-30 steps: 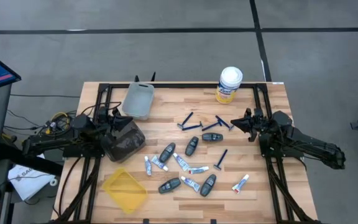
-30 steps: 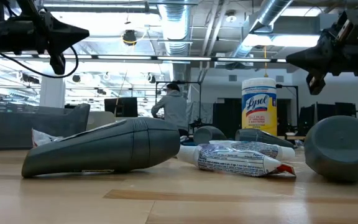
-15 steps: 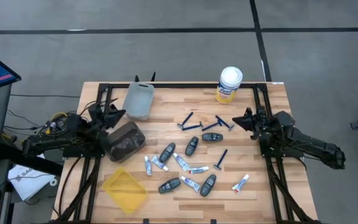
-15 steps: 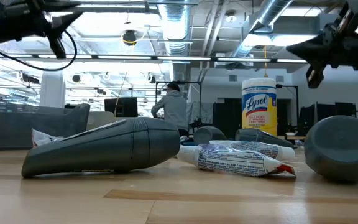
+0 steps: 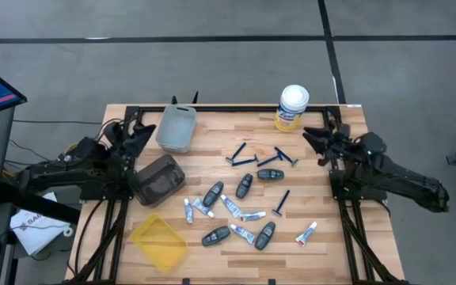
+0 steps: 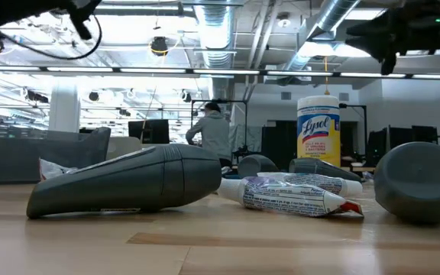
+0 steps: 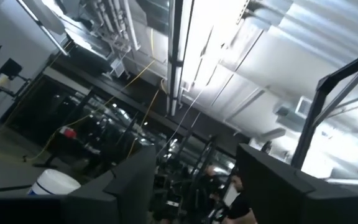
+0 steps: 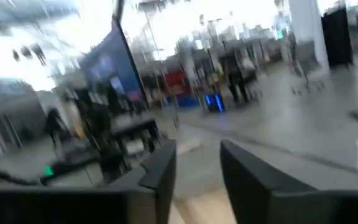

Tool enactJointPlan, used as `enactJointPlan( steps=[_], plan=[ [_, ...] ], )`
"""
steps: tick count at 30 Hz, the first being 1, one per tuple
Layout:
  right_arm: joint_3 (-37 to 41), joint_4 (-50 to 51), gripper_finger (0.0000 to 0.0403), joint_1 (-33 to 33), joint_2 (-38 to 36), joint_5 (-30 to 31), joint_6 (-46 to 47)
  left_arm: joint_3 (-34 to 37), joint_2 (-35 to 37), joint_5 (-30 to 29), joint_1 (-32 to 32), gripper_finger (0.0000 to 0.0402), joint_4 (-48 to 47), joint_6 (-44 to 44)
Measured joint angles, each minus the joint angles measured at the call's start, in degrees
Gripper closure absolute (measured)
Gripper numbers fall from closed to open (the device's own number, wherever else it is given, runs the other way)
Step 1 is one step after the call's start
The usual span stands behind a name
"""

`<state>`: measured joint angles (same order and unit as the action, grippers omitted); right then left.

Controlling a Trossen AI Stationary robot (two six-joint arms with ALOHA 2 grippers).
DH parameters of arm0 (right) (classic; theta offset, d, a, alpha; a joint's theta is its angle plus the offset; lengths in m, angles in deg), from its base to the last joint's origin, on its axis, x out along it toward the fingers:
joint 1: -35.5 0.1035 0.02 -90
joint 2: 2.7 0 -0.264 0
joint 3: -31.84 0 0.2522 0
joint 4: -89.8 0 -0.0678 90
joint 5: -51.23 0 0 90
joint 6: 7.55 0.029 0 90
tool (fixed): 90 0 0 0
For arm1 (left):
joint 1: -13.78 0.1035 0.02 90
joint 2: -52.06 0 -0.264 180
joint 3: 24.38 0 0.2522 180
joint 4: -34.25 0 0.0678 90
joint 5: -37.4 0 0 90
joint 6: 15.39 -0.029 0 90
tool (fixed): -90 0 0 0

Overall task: Pick & Place Travel size toiletries
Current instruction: Put the razor into the gray bin

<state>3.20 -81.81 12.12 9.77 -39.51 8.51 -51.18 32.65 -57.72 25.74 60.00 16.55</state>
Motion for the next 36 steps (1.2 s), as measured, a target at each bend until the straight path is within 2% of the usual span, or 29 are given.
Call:
enactJointPlan(
  steps=[6, 10, 14, 20, 30, 36],
  plan=[
    [-12.0, 16.3, 0.0205, 0.0, 14.5, 3.1, -1.2, -5.7, -9.4, 0.8, 0.0, 0.0170, -0.1, -2.0],
    [-20.3, 30.4, 0.0197, 0.0, 23.7, 4.0, -1.2, -8.0, -14.3, 3.3, 0.0, 0.0174, -0.1, -1.9],
    [-25.7, 41.0, 0.0205, 0.0, 32.5, 4.0, -1.1, -8.3, -17.8, 4.2, 0.0, 0.0175, -0.5, -1.9],
    [-27.2, 46.0, 0.0216, -0.4, 46.0, 4.0, -1.0, -8.4, -20.9, 4.3, 0.0, 0.0168, -0.8, -1.9],
    [-27.1, 48.1, 0.0145, -0.4, 62.0, 4.0, -1.5, -8.4, -21.4, 4.9, 0.0, 0.0150, -0.5, -2.0],
    [-27.1, 47.5, 0.0144, -0.4, 68.4, 5.5, -3.0, -8.4, -21.4, 4.9, 0.0, 0.0148, -0.6, -2.1]
  ],
)
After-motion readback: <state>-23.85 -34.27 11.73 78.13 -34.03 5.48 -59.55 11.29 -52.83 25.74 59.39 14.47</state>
